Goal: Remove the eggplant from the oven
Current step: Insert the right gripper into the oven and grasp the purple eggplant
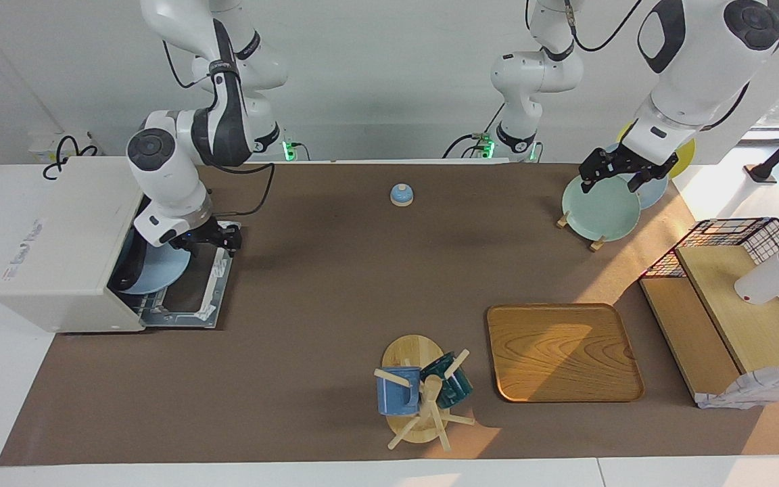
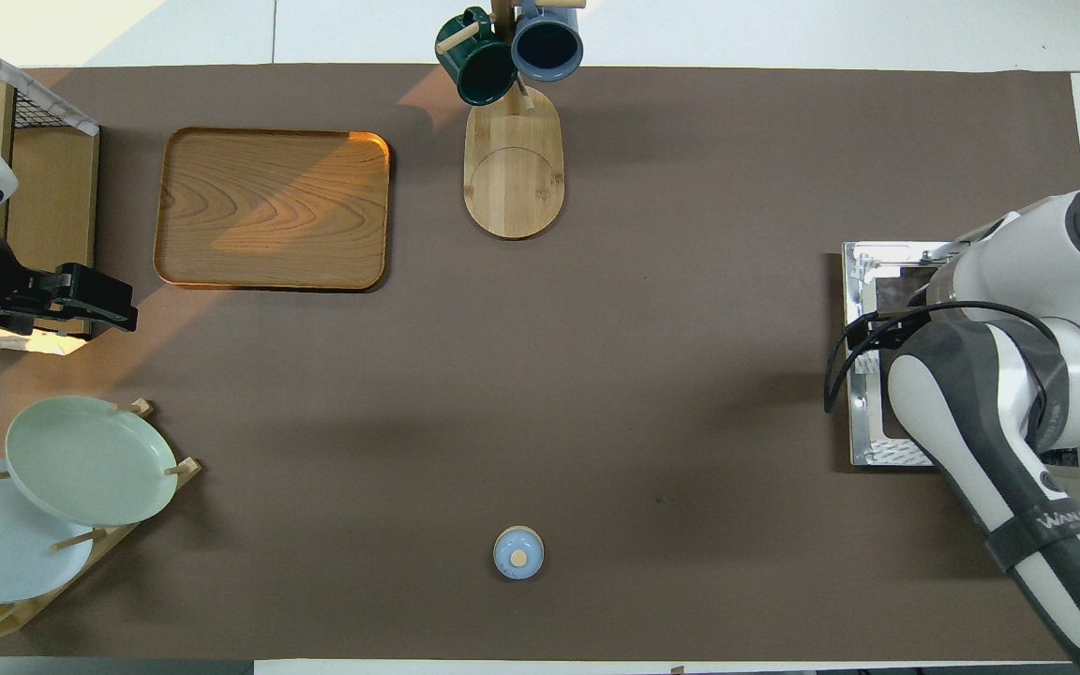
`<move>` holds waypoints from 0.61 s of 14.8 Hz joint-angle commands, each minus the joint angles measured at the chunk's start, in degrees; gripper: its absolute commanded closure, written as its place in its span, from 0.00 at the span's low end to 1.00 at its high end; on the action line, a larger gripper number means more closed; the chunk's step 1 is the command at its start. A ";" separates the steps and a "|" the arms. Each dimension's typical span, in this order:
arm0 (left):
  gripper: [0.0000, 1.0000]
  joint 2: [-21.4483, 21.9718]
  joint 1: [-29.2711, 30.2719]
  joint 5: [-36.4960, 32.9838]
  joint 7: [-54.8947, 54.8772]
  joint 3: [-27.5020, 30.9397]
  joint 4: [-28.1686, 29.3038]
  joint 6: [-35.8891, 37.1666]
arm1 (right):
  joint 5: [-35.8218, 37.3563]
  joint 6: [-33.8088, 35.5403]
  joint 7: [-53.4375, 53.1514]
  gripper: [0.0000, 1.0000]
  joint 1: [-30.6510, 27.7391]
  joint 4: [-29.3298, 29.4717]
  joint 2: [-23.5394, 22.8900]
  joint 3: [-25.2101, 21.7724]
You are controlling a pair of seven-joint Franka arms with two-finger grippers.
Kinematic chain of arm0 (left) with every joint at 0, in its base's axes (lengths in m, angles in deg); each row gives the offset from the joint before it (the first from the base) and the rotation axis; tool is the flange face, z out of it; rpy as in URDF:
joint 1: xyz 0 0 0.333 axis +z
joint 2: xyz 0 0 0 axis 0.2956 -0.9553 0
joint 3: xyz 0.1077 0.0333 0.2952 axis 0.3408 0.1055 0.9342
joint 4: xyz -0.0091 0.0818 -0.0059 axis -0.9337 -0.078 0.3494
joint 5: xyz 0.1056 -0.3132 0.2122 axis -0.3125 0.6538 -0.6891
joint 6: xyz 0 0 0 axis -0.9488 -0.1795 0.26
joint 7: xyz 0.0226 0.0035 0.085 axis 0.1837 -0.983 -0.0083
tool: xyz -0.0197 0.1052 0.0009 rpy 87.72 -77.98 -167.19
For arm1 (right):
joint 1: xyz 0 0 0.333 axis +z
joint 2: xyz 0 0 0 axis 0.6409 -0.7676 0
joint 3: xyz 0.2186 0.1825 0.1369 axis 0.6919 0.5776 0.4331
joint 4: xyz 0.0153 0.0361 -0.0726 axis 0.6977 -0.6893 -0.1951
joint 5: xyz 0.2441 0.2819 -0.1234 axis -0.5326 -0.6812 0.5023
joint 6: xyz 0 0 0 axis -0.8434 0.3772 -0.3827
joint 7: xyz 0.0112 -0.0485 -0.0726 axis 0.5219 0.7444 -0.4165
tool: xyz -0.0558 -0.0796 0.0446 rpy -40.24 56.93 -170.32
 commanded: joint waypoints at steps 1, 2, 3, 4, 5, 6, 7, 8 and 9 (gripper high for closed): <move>0.00 0.23 0.53 0.32 0.51 -0.22 0.01 0.10 | 2.14 0.95 2.81 0.19 -1.52 -1.08 1.95 0.34; 0.00 0.23 0.53 0.32 0.51 -0.22 0.01 0.18 | 2.23 -0.18 5.88 0.19 -3.27 -2.74 2.39 0.43; 0.00 0.23 0.53 0.32 0.51 -0.22 0.01 0.19 | 2.23 -2.20 8.60 0.20 -3.98 -4.07 2.83 0.43; 0.00 0.23 0.53 0.32 0.51 -0.22 0.01 0.19 | 2.14 -3.78 10.72 0.22 -4.25 -5.04 3.00 0.34; 0.00 0.23 0.53 0.32 0.51 -0.22 0.10 0.10 | 2.23 -5.02 11.09 0.27 -5.47 -6.53 3.35 0.43; 0.00 0.23 0.53 0.41 0.51 -0.22 0.02 0.10 | 2.23 -6.42 11.00 0.34 -5.57 -8.28 4.14 0.43; 0.00 0.23 0.53 0.41 0.51 -0.22 0.01 0.18 | 2.23 -8.44 11.09 0.43 -5.49 -10.04 4.50 0.43; 0.00 0.23 0.53 0.32 0.51 -0.22 0.01 0.19 | 2.23 -10.11 11.27 0.53 -5.49 -11.01 4.85 0.34; 0.00 0.23 0.53 0.32 0.51 -0.22 0.01 0.19 | 2.40 -10.39 11.62 0.72 -5.49 -11.11 4.85 0.34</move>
